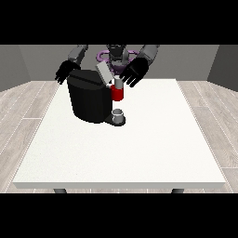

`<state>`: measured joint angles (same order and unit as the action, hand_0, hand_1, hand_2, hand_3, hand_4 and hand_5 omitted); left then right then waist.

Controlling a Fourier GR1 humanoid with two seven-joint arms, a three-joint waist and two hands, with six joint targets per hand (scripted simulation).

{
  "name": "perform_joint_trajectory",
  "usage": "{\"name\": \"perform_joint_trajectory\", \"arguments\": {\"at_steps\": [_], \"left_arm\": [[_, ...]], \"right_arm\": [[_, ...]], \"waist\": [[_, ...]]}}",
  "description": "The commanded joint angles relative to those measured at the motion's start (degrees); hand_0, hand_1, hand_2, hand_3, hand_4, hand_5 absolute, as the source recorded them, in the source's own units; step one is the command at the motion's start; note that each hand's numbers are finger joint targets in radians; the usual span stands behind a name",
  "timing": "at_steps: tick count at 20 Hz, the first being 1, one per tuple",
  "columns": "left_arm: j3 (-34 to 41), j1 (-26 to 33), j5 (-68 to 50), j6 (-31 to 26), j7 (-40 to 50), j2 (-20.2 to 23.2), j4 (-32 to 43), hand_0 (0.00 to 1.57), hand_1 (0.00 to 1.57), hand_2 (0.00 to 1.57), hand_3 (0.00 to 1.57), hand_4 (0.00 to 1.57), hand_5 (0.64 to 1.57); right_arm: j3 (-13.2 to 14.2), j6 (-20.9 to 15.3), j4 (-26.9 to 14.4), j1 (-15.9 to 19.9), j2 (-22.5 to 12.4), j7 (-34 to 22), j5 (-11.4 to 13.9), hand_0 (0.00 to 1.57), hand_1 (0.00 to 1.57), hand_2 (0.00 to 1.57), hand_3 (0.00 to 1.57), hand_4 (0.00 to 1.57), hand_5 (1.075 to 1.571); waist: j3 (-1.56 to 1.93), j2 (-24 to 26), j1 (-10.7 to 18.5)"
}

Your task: Insert the coffee pod into the coffee machine and close the lid

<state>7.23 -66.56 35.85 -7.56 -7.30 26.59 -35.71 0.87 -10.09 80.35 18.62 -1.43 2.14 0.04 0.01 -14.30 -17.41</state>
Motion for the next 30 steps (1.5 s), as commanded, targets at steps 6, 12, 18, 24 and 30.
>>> {"name": "perform_joint_trajectory", "arguments": {"at_steps": [6, 12, 18, 24, 30], "left_arm": [[-1.63, 0.99, 1.57, 1.87, 0.81, -4.14, -0.85, 1.18, 1.18, 1.26, 1.19, 0.5, 1.571], [-0.21, 0.02, 0.96, -0.86, -0.39, -1.33, 1.07, 1.19, 1.19, 1.27, 1.2, 0.51, 1.571], [-0.29, -0.29, 1.77, 0.55, -2.05, -0.93, 0.6, 1.22, 1.22, 1.27, 1.2, 0.49, 1.571], [-2.37, 0.7, 2.48, -0.57, 2.96, -6.74, -0.12, 1.22, 1.22, 1.25, 1.15, 0.47, 1.571], [-1.7, 0.35, 3.36, 0.24, 1.65, -4.42, 1.14, 1.15, 1.15, 1.18, 1.02, 0.45, 1.571]], "right_arm": [[1.94, 1.33, -2.38, -0.6, -0.53, 1.99, -1.87, 0.0, 0.0, 0.0, 0.0, 0.51, 1.571], [2.17, -0.72, 0.32, 1.37, -0.75, -2.35, -1.46, 0.0, 0.0, 0.0, 0.0, 0.53, 1.571], [3.27, 1.37, -1.0, 1.22, -1.31, 2.12, -2.81, 0.0, 0.0, 0.0, 0.0, 0.45, 1.571], [5.77, 3.32, -4.9, -0.34, -3.49, 3.62, -4.24, 0.0, 0.0, 0.0, 0.0, 0.42, 1.571], [2.95, 1.69, -2.48, -0.12, -1.78, 0.32, -2.63, 0.0, 0.0, 0.0, 0.0, 0.42, 1.571]], "waist": [[0.01, 0.12, 1.54], [-0.01, 0.58, 1.24], [0.0, -2.88, 1.28], [0.02, 1.27, 2.34], [0.0, 0.31, 1.21]]}}
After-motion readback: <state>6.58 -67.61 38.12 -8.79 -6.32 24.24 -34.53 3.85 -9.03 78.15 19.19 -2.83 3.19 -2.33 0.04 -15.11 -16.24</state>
